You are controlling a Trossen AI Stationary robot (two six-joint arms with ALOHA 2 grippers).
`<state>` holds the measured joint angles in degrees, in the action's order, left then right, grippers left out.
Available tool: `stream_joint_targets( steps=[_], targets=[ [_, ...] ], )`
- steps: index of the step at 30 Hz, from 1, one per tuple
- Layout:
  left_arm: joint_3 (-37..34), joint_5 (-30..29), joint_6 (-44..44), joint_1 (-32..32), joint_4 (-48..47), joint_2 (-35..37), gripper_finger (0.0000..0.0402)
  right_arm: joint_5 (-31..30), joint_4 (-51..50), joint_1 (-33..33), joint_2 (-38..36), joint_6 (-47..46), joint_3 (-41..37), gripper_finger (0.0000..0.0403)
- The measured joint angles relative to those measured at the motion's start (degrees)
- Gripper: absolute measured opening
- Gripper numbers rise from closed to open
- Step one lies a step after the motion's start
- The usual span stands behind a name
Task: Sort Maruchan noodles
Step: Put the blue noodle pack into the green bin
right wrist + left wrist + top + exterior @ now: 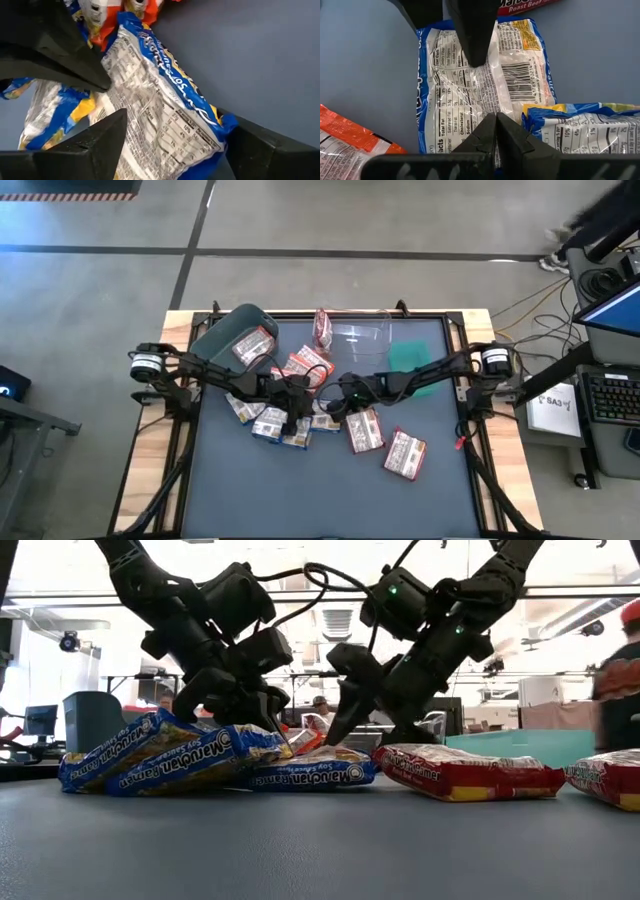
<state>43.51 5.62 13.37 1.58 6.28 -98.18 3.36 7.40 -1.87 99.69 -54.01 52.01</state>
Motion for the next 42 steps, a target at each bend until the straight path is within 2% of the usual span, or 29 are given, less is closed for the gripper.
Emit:
stream_joint_targets(
  steps=[12,24,34,39,42],
  targets=[
    [-0.23,-0.09,-0.46,-0.01,0.17,1.14,0.0,0.02,5.23,0.0,2.61,-0.24,0.04,0.0193],
    [-0.37,-0.5,-0.44,-0.02,0.72,3.2,0.0,-0.58,5.19,0.11,-1.69,5.28,0.04,0.0181],
    [-0.37,-0.6,-0.89,-0.02,1.21,3.38,0.0,-0.78,5.63,0.08,-1.49,4.96,0.08,0.0112],
    [-0.18,-1.41,-0.96,0.07,2.08,5.01,0.0,-0.05,5.8,0.12,-1.74,4.98,0.17,0.0104],
    [-0.17,-2.03,-0.39,0.09,1.58,8.39,0.0,0.75,5.66,0.22,-1.78,5.09,0.17,0.0103]
  ],
)
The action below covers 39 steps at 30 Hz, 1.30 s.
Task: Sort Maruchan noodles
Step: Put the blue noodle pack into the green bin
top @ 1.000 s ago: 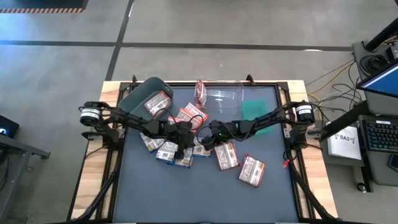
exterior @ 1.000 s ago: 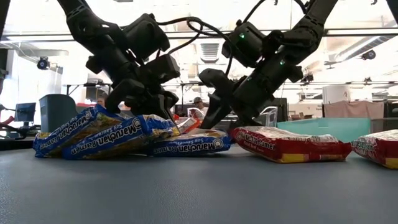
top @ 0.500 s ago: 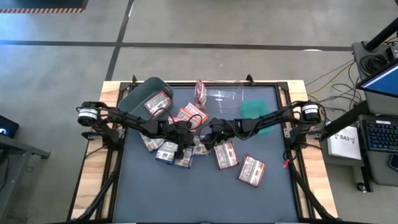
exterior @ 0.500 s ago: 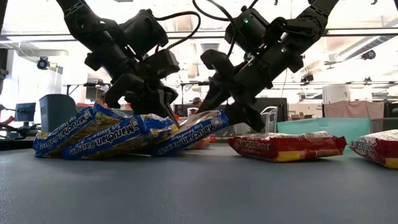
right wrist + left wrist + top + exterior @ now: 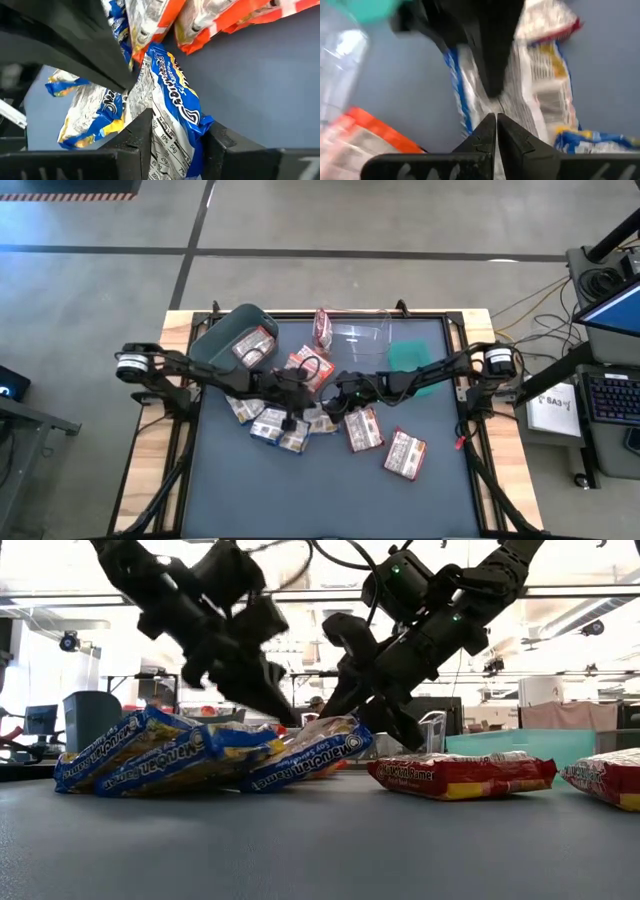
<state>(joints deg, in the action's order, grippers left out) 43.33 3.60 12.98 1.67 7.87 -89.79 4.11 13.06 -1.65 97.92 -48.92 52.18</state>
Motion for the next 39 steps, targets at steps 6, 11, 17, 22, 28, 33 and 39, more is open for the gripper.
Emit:
stream_joint_targets(
  steps=[6,11,17,22,28,33,39],
  targets=[
    [0.02,-2.98,3.05,0.04,-2.48,10.59,0.0,0.22,-3.28,-0.07,-3.03,0.94,-0.04,0.0102],
    [0.02,-6.86,5.49,0.09,-3.42,19.51,0.0,-1.76,-11.24,-0.07,-9.8,1.8,-0.07,0.0101],
    [0.02,-9.15,6.49,0.09,-3.53,26.91,0.0,-5.22,-24.31,-0.11,-21.01,0.73,-0.07,0.0101],
    [0.02,-9.16,7.51,0.07,-3.61,29.24,0.0,-11.24,-33.97,-0.11,-30.18,-1.03,-0.07,0.0095],
    [0.02,-9.2,7.98,0.15,-3.43,28.88,0.0,-23.26,-44.89,-0.11,-38.21,0.32,-0.07,0.0094],
    [0.02,-9.24,7.99,0.4,-3.44,28.32,0.0,-32.67,-54.31,-0.11,-41.5,1.18,-0.09,0.0094],
    [0.02,-9.27,7.99,1.17,-3.23,28.28,0.0,-35.62,-56.5,-0.11,-46.16,3.74,-0.11,0.0093]
  ],
)
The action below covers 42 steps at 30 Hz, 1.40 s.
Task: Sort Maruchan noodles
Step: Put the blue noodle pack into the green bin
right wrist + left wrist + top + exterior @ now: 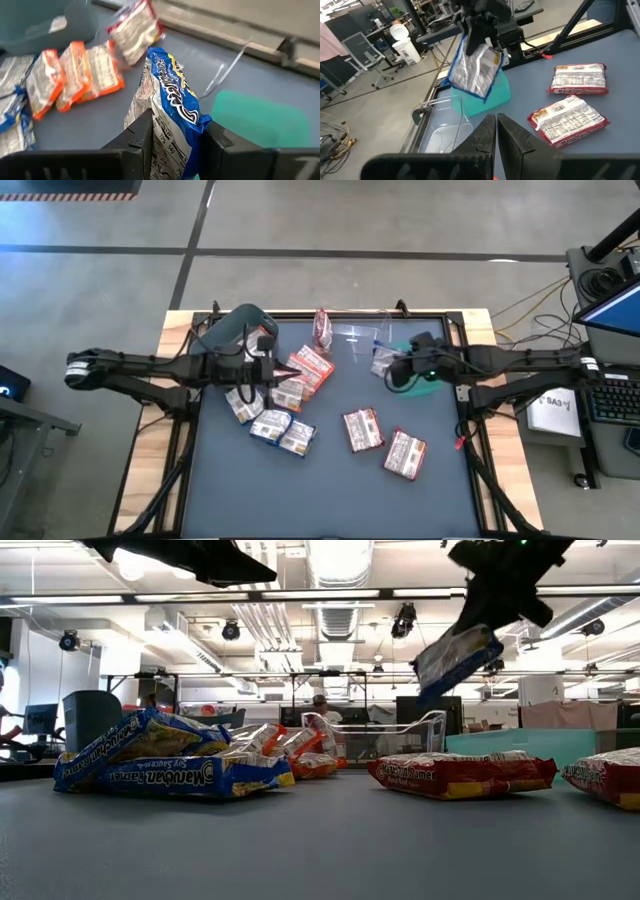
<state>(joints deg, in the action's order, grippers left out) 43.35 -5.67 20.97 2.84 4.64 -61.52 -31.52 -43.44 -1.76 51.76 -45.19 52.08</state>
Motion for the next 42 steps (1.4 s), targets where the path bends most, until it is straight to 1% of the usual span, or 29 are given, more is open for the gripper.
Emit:
stream_joint_targets(
  steps=[2,5,9,11,17,22,24,33,42],
  targets=[
    [0.0,-0.01,0.0,0.46,0.51,0.0,0.0,-2.32,-1.59,0.0,-1.48,0.86,0.01,0.0093],
    [0.0,-0.02,-0.02,1.11,1.44,-0.11,0.0,-7.2,-7.54,0.0,-3.19,0.56,0.02,0.0093],
    [0.0,-0.02,-0.33,1.61,1.98,-0.11,0.0,-14.46,-16.74,0.0,-3.51,-2.44,-0.43,0.0093],
    [0.0,-0.02,-0.43,1.73,2.09,-0.11,0.0,-16.66,-18.5,0.0,-3.27,-3.74,-1.73,0.0093],
    [0.01,0.0,-0.46,1.88,2.34,-0.11,0.0,-18.37,-15.95,0.0,-3.27,-6.08,-7.85,0.0093],
    [0.0,0.0,-0.46,1.94,2.32,-0.11,0.0,-21.65,-15.27,0.0,-3.16,-9.74,-12.1,0.0093],
    [0.0,0.0,-0.46,1.94,2.31,-0.11,0.0,-22.61,-13.32,0.0,-3.16,-10.32,-13.82,0.0093],
    [0.0,0.0,-0.46,1.95,2.28,-0.11,0.0,-22.72,1.61,0.0,-2.9,-6.47,-20.71,0.0093],
    [0.0,0.0,-0.46,1.94,2.23,-0.11,0.0,-23.27,7.06,1.05,-0.81,-5.82,-24.38,0.0093]
  ],
)
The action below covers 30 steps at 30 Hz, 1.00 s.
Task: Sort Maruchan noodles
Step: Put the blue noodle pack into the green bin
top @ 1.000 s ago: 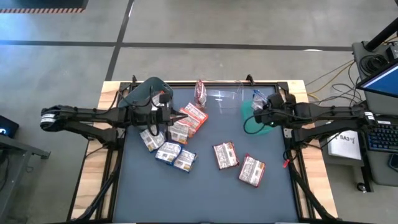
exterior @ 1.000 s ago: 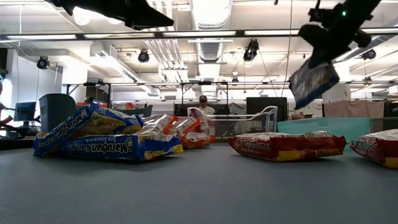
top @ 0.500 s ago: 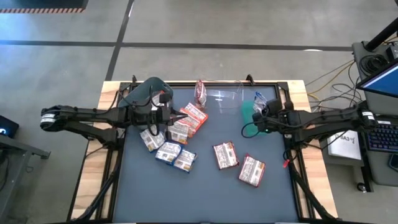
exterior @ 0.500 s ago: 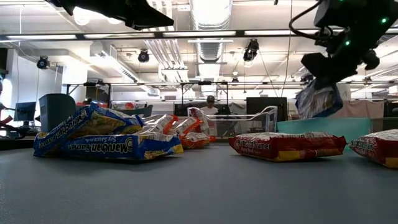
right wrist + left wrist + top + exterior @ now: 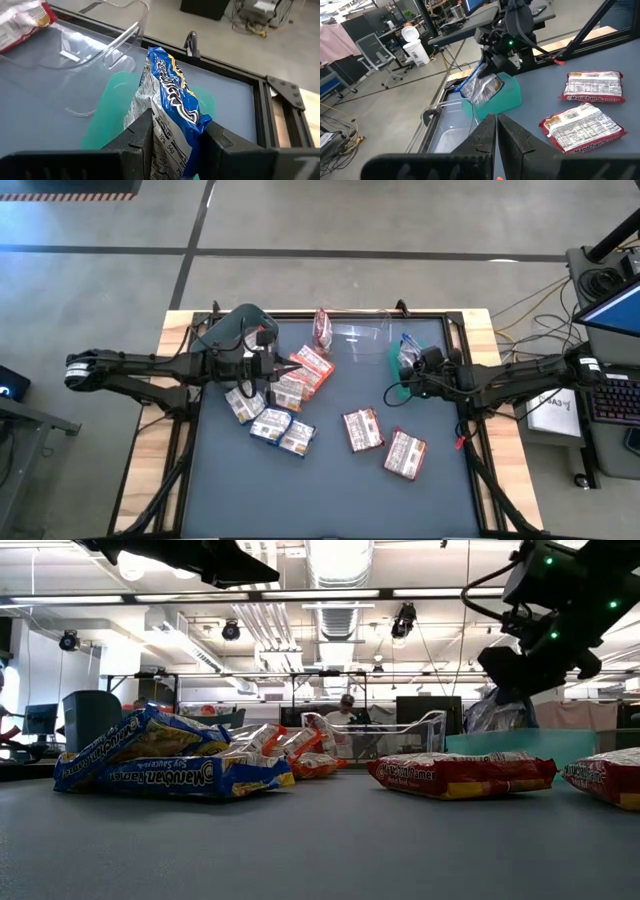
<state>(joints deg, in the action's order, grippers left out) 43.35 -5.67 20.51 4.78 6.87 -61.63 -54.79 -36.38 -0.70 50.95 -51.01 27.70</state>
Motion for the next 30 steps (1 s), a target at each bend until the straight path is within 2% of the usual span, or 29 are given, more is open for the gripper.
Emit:
stream_joint_targets(
  steps=[13,24,30],
  targets=[
    [0.0,0.0,-0.02,0.01,-0.11,0.0,0.0,-8.05,1.69,4.48,0.44,1.14,-0.02,0.0093],
    [0.0,0.02,-0.02,0.01,-0.13,0.0,0.0,-17.5,-0.35,10.91,-0.79,1.03,-0.12,0.0093],
    [0.0,0.02,-0.04,0.0,-0.13,-0.02,0.0,-19.9,-1.14,13.23,-0.51,-3.61,-2.27,0.0093]
  ],
)
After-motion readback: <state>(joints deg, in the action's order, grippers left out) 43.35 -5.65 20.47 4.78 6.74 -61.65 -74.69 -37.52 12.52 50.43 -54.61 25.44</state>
